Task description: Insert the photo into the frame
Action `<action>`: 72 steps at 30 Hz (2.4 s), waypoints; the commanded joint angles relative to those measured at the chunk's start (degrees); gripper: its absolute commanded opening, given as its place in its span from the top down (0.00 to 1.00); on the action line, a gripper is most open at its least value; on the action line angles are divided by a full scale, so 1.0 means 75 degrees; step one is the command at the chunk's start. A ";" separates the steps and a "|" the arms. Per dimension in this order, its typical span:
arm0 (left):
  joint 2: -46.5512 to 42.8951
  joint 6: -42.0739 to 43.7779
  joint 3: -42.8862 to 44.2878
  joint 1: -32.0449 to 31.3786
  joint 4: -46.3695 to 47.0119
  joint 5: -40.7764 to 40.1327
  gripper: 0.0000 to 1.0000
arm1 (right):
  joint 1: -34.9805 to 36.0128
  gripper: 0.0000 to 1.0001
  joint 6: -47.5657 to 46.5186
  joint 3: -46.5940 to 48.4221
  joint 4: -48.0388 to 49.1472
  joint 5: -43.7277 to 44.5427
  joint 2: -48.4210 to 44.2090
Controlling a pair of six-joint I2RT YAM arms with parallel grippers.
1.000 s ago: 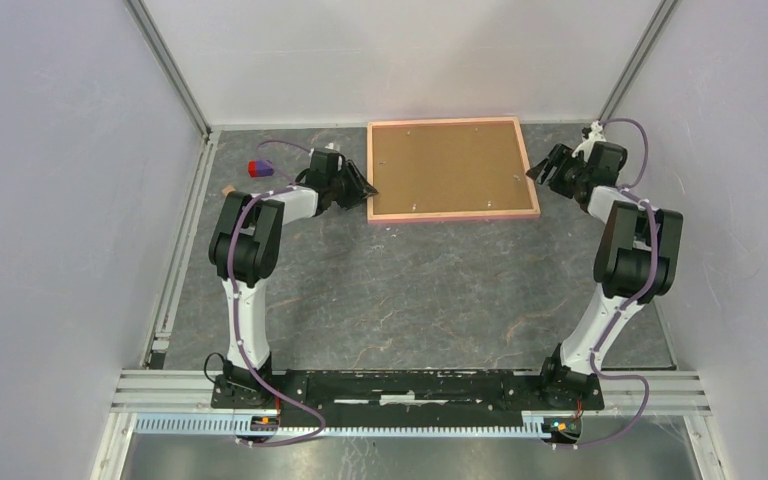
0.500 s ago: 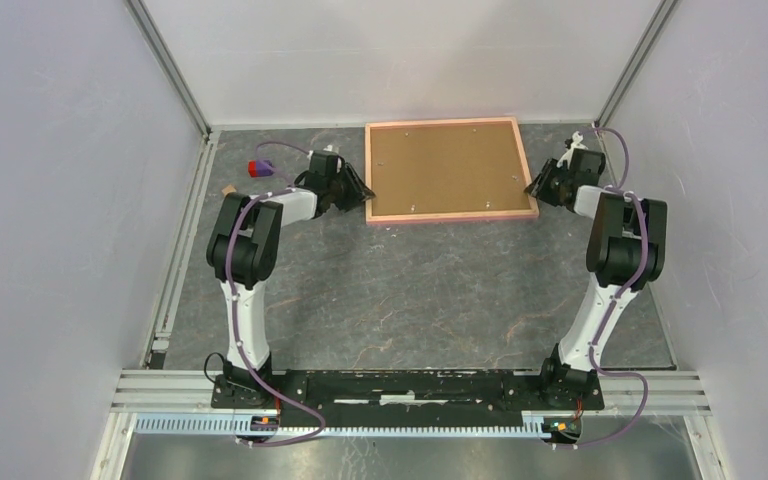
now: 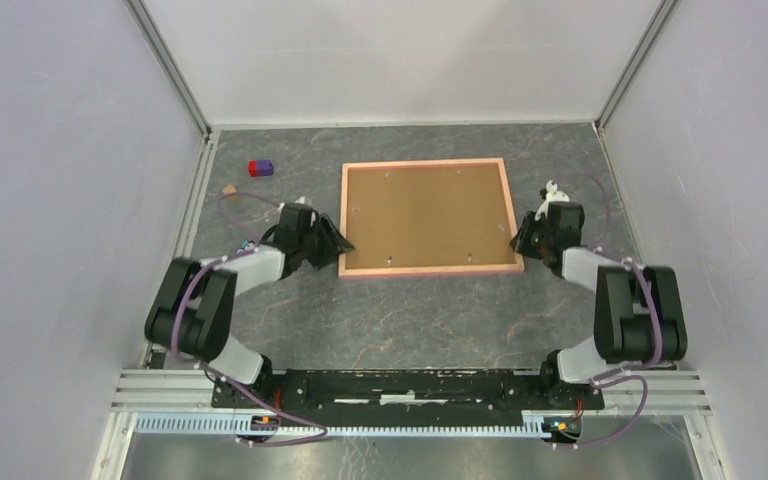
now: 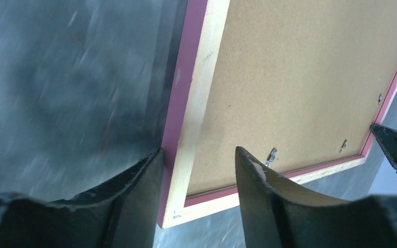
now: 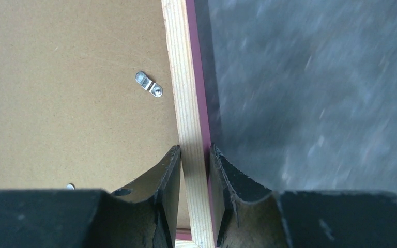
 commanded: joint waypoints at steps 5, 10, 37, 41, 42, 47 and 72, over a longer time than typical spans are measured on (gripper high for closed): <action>-0.3760 -0.0696 -0.1856 -0.0183 -0.2124 0.0046 0.21 | 0.1451 0.64 0.0603 -0.2395 -0.1774 -0.0045 -0.3089; -0.5052 -0.0189 -0.1377 -0.0182 -0.4149 -0.0069 0.07 | 0.1482 0.31 0.0150 -0.1999 -0.3360 0.0643 -0.4268; -0.1547 0.1697 0.0432 -0.0172 -0.4724 -0.0636 0.30 | 0.2099 0.29 -0.0893 0.0208 -0.2375 0.1620 -0.1288; -0.1596 0.1626 0.0259 -0.0172 -0.4704 -0.0761 0.35 | 0.2149 0.35 -0.0693 0.0145 -0.2089 0.1794 -0.1162; -0.1613 0.1614 0.0237 -0.0175 -0.4704 -0.0783 0.35 | 0.2168 0.36 -0.0629 0.0118 -0.1992 0.1805 -0.1117; -0.1754 0.1642 0.0227 -0.0167 -0.4679 -0.0837 0.34 | 0.2230 0.44 -0.0308 0.0140 -0.2165 0.2170 -0.0865; -0.1718 0.1279 -0.0093 -0.0178 -0.4172 -0.0433 0.32 | 0.3266 0.78 0.1936 -0.0260 -0.3518 0.3439 -0.0863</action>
